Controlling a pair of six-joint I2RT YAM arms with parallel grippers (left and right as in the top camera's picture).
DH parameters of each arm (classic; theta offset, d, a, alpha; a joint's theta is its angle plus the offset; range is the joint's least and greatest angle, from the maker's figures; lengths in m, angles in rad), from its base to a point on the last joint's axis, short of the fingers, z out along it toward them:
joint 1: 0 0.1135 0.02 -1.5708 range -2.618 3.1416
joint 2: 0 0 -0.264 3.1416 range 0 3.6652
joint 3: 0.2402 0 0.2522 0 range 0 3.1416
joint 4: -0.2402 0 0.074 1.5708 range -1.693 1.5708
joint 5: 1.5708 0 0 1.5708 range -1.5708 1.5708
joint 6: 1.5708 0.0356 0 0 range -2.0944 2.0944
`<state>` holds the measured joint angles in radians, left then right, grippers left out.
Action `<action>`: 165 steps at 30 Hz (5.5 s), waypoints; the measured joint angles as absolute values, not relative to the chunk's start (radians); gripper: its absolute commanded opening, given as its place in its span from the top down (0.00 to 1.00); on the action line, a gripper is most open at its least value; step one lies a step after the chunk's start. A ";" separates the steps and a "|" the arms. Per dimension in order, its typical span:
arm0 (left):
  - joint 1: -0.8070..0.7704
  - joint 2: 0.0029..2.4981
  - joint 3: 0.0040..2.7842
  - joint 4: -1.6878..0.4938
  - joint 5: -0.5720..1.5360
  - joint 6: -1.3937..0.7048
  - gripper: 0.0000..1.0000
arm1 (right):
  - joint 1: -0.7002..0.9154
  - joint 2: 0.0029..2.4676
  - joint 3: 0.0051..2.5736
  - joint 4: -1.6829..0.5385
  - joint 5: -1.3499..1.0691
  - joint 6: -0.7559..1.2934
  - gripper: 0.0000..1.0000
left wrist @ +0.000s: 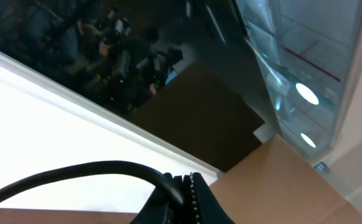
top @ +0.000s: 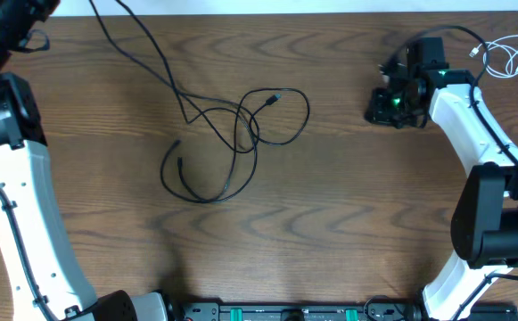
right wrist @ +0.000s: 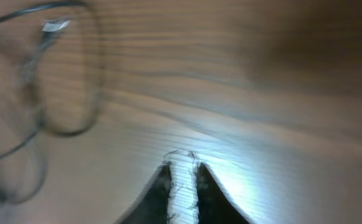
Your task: Untangle cables
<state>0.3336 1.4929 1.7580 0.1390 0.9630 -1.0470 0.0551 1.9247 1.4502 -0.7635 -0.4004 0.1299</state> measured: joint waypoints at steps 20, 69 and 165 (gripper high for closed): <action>0.245 1.406 1.826 0.416 0.929 -1.159 0.93 | 0.385 1.923 1.451 -0.398 -0.599 0.248 0.42; 0.245 1.328 1.869 -0.277 0.869 -0.743 0.93 | 0.536 2.200 1.454 -0.038 -0.407 0.803 0.99; 0.211 1.792 1.869 -0.795 0.168 -0.192 0.83 | -0.132 1.577 2.310 -1.148 -0.390 0.264 0.99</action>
<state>0.2108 1.7916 1.8694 -0.7948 0.1684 -0.1917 -0.1318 1.5772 2.3100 -1.1481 -0.3897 0.2638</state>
